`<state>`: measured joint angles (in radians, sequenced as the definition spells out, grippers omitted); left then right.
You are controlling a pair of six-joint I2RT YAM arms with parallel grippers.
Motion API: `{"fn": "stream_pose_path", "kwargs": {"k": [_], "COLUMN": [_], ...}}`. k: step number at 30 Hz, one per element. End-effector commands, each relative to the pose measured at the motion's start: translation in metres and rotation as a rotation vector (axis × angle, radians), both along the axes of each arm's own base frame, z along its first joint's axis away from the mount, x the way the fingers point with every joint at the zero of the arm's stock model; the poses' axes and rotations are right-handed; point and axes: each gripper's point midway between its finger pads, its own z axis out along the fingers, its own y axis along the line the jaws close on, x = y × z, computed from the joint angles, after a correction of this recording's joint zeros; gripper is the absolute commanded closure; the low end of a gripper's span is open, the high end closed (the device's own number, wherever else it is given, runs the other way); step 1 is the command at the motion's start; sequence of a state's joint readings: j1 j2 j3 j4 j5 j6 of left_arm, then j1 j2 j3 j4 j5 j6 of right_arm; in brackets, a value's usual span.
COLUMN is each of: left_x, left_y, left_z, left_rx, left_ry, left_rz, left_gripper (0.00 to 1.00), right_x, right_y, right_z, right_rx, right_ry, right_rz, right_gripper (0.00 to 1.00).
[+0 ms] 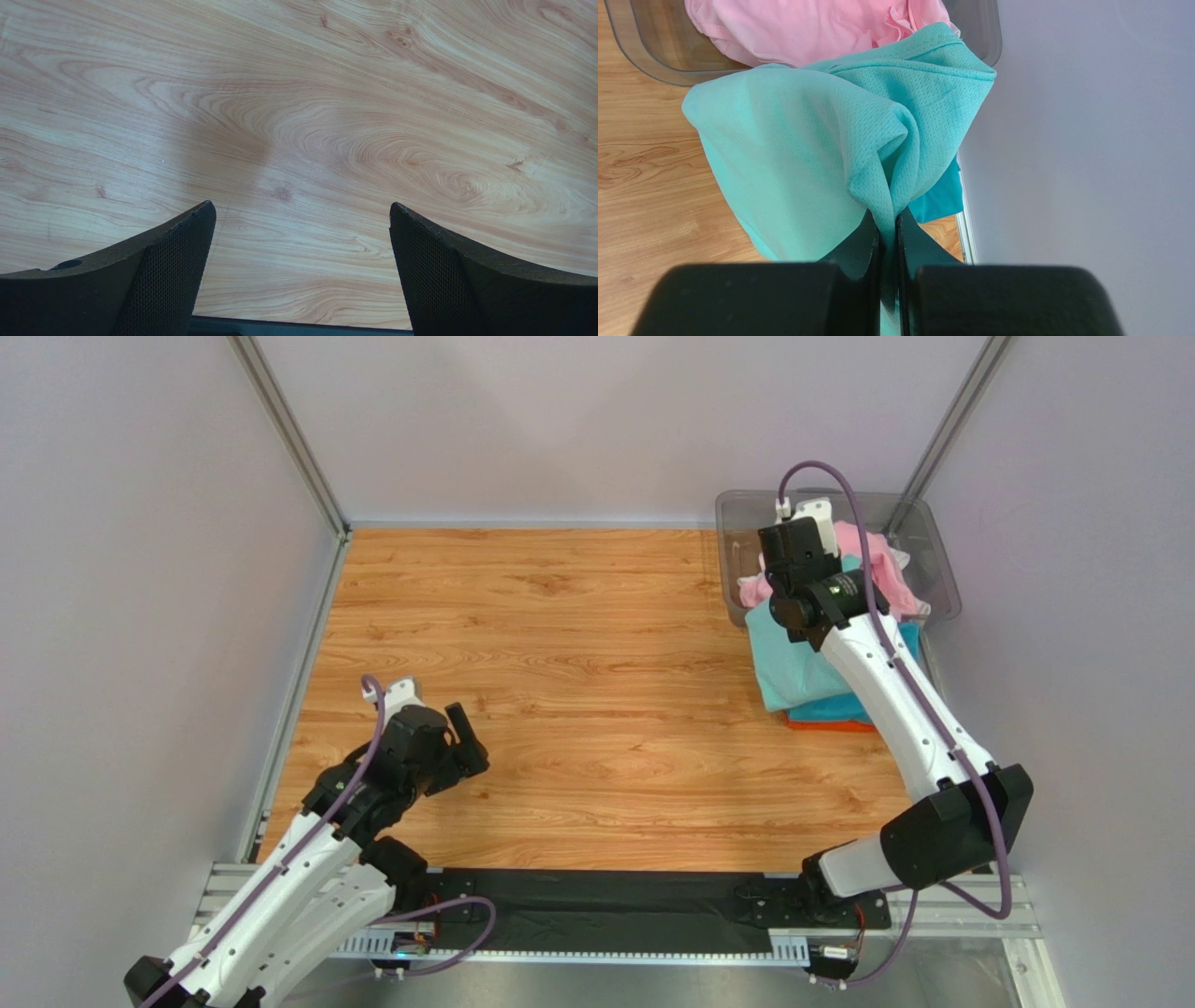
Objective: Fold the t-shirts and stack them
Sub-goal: Neatly place the folded tshirt to the corner
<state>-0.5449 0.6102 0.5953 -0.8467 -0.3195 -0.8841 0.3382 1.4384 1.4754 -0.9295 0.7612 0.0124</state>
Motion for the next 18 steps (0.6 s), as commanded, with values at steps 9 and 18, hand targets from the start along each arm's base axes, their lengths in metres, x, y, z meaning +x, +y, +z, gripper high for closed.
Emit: {"fn": "stream_pose_path", "kwargs": {"k": [9, 18], "left_x": [0.003, 0.003], "left_y": [-0.003, -0.002], "left_z": [0.000, -0.002], "left_rx": [0.003, 0.006], "left_ry": [-0.012, -0.008], "left_rz": [-0.021, -0.019], "left_gripper": [0.00, 0.00], "right_x": [0.005, 0.025], "right_y": [-0.042, -0.091], "right_z": [-0.003, -0.043], "right_rx": [0.017, 0.071], "right_ry": [0.029, 0.067], "right_rz": [-0.092, -0.151], "right_gripper": [1.00, 1.00]}}
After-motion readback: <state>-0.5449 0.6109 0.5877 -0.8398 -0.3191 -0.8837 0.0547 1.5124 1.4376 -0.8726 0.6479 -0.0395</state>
